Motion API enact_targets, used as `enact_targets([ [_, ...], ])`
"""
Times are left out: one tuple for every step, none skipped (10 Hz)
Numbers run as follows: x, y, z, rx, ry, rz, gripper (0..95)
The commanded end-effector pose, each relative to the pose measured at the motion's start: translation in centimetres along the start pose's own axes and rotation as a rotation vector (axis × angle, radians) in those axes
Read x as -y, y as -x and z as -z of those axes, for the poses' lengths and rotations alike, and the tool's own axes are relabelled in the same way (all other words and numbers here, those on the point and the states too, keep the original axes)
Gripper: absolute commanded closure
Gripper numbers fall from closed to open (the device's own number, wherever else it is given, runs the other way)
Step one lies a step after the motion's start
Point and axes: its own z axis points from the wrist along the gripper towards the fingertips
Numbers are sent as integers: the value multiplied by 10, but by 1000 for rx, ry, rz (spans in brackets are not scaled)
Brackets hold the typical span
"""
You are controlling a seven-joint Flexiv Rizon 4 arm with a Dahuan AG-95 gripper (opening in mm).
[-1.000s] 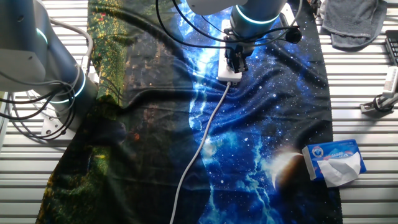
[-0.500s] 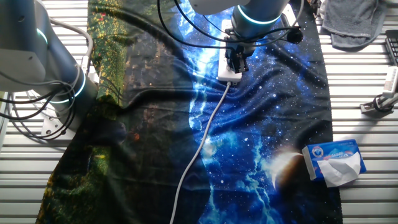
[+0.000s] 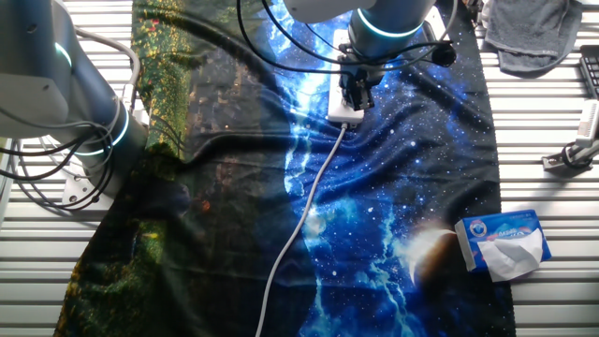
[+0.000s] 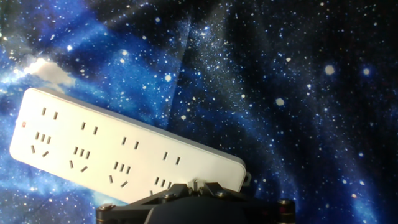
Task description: Turn on the power strip by pressing the button
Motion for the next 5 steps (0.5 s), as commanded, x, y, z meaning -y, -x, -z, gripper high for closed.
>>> enact_targets([
  [1, 0, -22, 2, -2, 1, 950],
  [1, 0, -24, 2, -2, 1, 950],
  [1, 0, -28, 1, -2, 3, 950],
  [1, 0, -32, 2, -2, 2, 950],
  [1, 0, -35, 6, -3, 1, 950],
])
